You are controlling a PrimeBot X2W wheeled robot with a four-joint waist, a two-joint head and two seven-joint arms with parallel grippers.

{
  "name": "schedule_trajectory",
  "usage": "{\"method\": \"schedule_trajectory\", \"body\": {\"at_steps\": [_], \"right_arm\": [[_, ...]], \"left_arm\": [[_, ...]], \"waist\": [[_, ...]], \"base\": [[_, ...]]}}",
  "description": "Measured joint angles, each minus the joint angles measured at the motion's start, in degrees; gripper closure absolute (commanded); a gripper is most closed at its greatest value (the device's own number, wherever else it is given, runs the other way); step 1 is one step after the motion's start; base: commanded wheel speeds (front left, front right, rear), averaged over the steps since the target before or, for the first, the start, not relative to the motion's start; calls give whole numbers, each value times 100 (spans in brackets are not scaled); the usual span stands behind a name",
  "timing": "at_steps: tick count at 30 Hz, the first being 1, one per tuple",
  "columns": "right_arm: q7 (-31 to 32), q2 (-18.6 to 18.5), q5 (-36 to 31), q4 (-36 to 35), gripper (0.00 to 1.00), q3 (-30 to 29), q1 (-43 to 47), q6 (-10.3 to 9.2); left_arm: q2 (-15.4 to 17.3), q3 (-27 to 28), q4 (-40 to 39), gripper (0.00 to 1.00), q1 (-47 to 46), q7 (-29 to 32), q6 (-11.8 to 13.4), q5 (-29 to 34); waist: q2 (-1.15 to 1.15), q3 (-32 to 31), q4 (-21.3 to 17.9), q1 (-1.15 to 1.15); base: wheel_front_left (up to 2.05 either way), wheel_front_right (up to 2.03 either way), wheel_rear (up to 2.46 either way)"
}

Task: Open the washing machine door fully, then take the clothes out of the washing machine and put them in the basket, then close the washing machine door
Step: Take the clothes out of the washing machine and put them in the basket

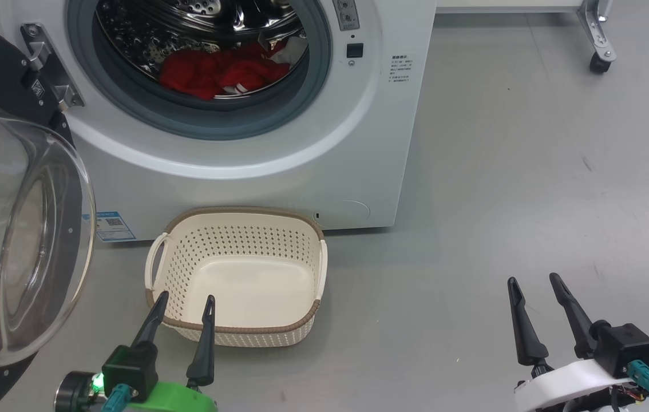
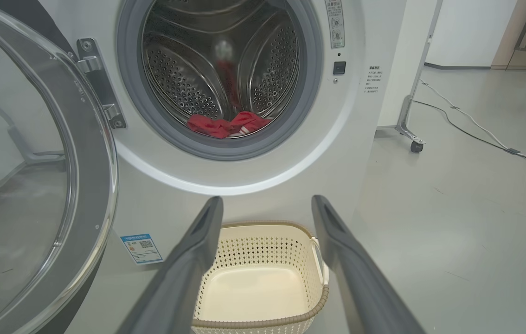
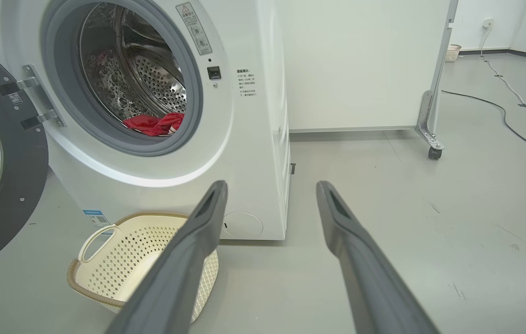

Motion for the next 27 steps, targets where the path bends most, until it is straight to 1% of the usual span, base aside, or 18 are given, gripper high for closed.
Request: {"method": "schedule_trajectory", "body": {"at_steps": [8, 16, 27], "right_arm": [[0, 1, 25, -23, 0, 49, 4, -52], [0, 1, 57, -26, 0, 98, 18, -53], [0, 1, 66, -26, 0, 124, 19, -62]], "left_arm": [[1, 2, -29, 0, -1, 0, 32, 0], [1, -7, -30, 0, -1, 9, 32, 0], [5, -70, -57, 0, -1, 57, 32, 1]], "waist": [[0, -16, 11, 0], [0, -33, -2, 0], [0, -45, -39, 0]], "base": [[0, 0, 0], [5, -5, 1], [24, -51, 27]]}}
